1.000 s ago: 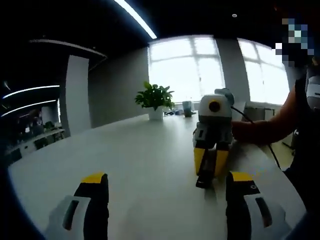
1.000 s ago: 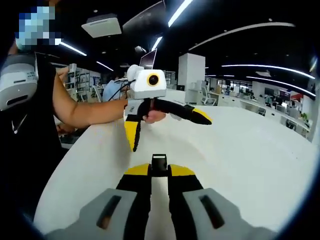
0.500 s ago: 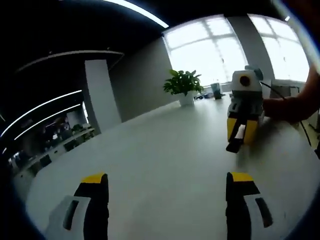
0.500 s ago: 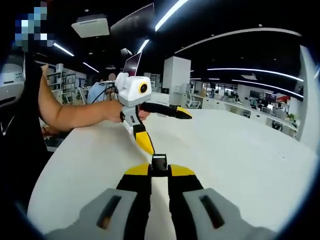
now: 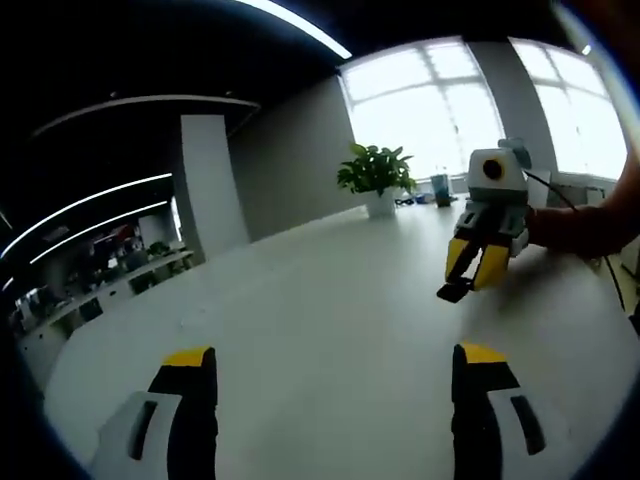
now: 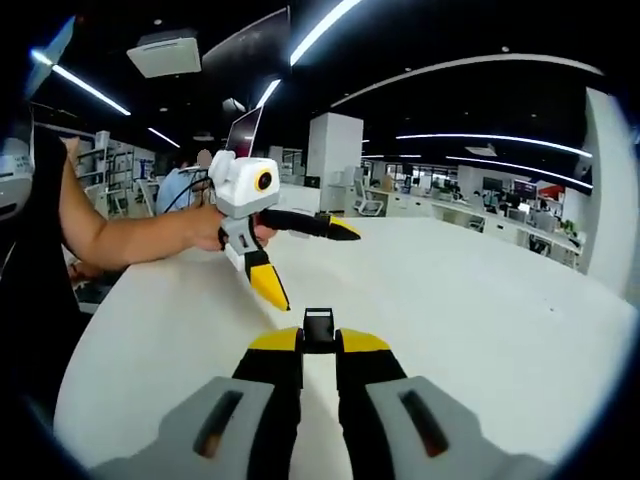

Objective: Snap the two parts of the plastic buckle together until the buckle closes and remains connected.

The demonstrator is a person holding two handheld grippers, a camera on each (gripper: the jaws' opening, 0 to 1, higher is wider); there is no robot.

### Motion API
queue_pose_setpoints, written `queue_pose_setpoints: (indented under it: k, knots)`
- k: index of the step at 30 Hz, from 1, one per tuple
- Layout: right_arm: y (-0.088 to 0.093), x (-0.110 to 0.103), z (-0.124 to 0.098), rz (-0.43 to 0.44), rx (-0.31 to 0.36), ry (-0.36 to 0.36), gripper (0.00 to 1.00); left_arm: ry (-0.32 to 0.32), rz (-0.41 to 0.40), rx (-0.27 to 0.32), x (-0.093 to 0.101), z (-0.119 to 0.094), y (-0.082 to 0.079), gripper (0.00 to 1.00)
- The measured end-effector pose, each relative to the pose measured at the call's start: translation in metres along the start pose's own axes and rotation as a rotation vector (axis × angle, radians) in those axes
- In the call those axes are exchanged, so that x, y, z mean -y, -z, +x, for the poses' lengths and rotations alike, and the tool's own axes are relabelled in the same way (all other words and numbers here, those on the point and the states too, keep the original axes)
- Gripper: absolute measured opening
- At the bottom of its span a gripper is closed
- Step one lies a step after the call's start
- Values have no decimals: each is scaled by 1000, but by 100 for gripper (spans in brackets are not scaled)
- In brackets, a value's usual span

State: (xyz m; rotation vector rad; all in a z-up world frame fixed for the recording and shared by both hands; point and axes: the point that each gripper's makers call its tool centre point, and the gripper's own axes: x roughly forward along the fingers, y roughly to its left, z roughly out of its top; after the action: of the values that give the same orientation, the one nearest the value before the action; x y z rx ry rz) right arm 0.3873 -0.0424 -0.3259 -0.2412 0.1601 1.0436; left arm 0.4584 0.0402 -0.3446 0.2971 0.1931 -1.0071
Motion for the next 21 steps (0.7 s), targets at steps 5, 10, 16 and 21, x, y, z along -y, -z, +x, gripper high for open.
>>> queue_pose_setpoints:
  k: [5,10,16,21]
  knots:
    - [-3,10,-2,18,8,28,10,3,-30,-15,0,1,5,99]
    - [0,14,2,24,-7,35,10,3,-75,-21,1,-1,6,99]
    - [0,17,6,20,-21,41,10,12,-85,-12,5,-4,3,99]
    - [-2,18,8,17,-26,43,10,10,-86,-10,4,-4,3,99]
